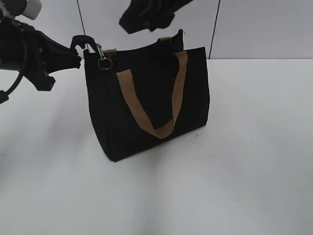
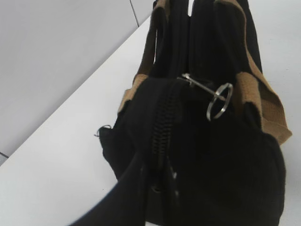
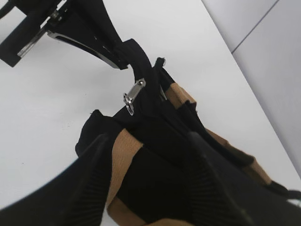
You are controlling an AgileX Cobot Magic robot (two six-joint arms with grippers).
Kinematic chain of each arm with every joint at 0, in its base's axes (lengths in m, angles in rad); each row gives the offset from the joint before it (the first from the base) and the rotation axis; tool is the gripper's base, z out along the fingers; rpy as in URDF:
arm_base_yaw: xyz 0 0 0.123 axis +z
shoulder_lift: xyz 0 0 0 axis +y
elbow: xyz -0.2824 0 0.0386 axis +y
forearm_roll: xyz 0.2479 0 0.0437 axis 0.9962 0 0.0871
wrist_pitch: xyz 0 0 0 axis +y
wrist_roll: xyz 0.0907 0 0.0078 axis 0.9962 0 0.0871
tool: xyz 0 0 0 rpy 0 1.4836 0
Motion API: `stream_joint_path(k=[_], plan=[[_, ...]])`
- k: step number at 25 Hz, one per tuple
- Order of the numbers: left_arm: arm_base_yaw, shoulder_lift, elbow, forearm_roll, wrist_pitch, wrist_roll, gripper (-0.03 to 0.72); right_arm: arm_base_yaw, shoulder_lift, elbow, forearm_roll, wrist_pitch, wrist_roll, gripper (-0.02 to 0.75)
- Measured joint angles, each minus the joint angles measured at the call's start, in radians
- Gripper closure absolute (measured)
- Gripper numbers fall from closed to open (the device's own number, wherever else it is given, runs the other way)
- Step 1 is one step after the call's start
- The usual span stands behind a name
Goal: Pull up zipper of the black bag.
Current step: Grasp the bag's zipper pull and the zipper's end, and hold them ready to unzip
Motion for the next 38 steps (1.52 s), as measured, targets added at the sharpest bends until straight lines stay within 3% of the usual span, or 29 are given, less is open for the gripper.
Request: stream_joint_path(k=[8,19,25,33,38], plan=[[0.0,0.0,0.0,0.001,0.0,0.0,0.655,0.062,0.148,0.0,0.004,-0.146,-0.036,0.366],[0.0,0.0,0.0,0.001,0.0,0.0,0.655,0.063,0.227,-0.001,0.004,-0.164,-0.036,0.388],[0.0,0.0,0.0,0.001,-0.001,0.0,0.655,0.063,0.247,-0.001,0.004,-0.179,-0.036,0.478],[0.0,0.0,0.0,0.001,-0.003,0.0,0.655,0.063,0.248,-0.001,0.004,-0.183,-0.036,0.671],[0.0,0.0,0.0,-0.003,-0.015,0.0,0.655,0.063,0.244,-0.001,0.004,-0.149,-0.036,0.674]])
